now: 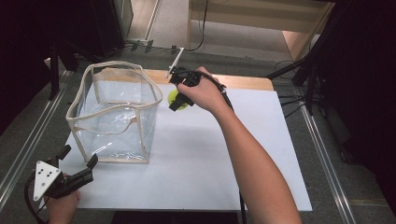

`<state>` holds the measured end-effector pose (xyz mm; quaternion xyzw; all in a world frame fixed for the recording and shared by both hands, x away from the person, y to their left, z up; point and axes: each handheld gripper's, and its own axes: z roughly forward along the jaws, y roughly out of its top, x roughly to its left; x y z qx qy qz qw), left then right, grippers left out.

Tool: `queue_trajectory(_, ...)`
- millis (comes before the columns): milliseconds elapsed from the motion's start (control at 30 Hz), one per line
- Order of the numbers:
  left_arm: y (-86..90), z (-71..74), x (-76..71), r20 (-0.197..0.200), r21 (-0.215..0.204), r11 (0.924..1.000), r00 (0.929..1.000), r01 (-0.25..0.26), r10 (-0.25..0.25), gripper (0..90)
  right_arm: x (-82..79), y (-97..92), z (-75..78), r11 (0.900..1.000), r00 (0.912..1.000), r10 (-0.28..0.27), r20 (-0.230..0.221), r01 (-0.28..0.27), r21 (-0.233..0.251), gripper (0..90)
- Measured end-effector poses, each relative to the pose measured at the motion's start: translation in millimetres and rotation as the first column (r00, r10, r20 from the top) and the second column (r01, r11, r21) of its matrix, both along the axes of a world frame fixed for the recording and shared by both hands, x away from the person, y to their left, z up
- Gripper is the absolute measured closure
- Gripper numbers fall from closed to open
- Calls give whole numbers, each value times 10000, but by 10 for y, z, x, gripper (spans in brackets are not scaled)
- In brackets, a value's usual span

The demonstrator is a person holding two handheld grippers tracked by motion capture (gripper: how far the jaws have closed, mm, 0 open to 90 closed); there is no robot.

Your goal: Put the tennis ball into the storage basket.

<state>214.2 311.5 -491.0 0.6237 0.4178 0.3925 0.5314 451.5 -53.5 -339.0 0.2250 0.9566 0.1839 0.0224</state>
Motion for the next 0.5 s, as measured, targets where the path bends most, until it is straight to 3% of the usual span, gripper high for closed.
queue_trajectory(500, 1, 1, -1, -9, 17, 10000, 10000, -6, 6, 104, -8, 90, 280, 9999, 9996, 98, 277, -99, 25, 237)
